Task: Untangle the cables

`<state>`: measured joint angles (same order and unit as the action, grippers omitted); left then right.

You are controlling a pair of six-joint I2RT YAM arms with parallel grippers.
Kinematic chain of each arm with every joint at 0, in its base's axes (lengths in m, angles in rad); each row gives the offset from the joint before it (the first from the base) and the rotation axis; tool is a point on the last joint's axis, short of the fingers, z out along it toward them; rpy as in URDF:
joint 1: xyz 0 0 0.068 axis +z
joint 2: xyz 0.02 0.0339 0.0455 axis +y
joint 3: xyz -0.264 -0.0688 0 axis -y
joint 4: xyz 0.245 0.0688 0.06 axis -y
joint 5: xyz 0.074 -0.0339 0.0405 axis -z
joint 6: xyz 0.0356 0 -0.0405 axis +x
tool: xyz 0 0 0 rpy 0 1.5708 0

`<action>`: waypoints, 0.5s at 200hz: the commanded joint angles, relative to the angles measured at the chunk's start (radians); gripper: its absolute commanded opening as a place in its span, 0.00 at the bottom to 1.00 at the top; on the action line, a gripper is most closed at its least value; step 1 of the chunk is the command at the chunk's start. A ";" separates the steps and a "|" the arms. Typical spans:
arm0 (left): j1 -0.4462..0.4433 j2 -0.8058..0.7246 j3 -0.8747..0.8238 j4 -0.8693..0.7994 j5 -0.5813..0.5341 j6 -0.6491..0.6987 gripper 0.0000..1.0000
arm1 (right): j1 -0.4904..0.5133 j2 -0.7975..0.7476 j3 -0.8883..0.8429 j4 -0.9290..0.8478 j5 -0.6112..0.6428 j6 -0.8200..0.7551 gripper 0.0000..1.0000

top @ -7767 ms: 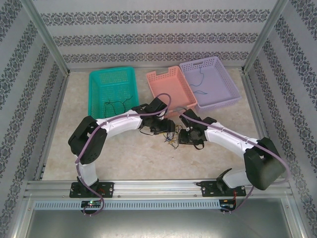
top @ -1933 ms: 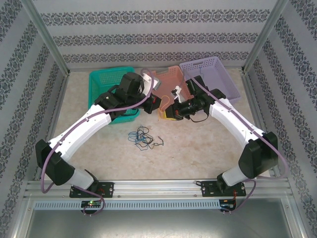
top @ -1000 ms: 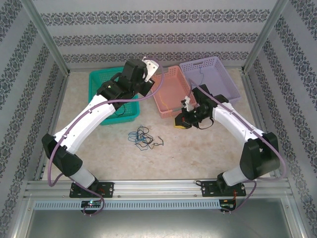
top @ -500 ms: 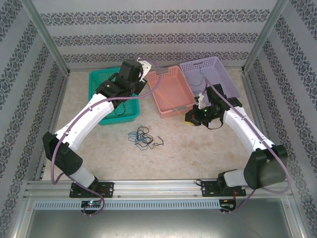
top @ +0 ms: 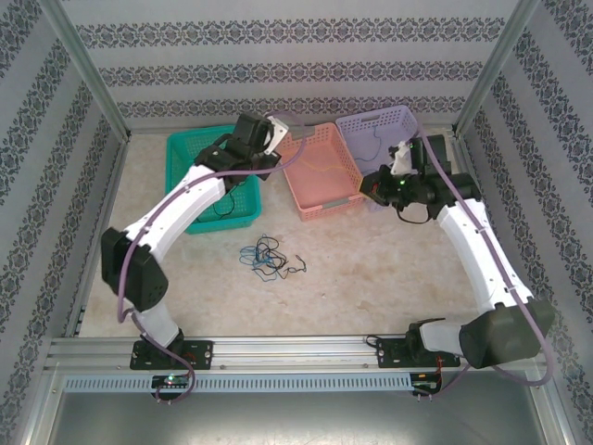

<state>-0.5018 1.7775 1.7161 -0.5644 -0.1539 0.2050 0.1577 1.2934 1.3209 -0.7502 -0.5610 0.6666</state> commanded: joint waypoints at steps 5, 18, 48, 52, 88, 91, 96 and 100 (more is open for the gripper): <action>0.009 0.143 0.168 0.031 0.043 -0.124 0.00 | 0.006 0.051 0.064 0.065 0.068 0.096 0.00; 0.014 0.230 0.254 0.035 0.040 -0.160 0.00 | 0.011 0.075 0.071 0.089 0.095 0.125 0.00; 0.038 0.403 0.439 0.035 0.056 -0.280 0.15 | 0.026 0.148 0.094 0.227 0.160 0.220 0.00; 0.041 0.432 0.475 0.024 0.068 -0.292 0.20 | 0.029 0.164 0.110 0.241 0.171 0.228 0.00; 0.054 0.577 0.674 -0.033 0.154 -0.390 0.59 | 0.045 0.347 0.261 0.371 0.257 0.291 0.00; 0.055 0.579 0.677 -0.038 0.157 -0.395 0.61 | 0.044 0.365 0.279 0.380 0.258 0.295 0.00; 0.057 0.579 0.678 -0.046 0.165 -0.403 0.63 | 0.046 0.400 0.311 0.387 0.256 0.298 0.00; 0.058 0.575 0.678 -0.056 0.171 -0.408 0.64 | 0.050 0.428 0.339 0.390 0.255 0.297 0.00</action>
<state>-0.4572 2.3486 2.3348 -0.5591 -0.0444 -0.1066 0.1928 1.6070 1.5330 -0.4854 -0.3626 0.9035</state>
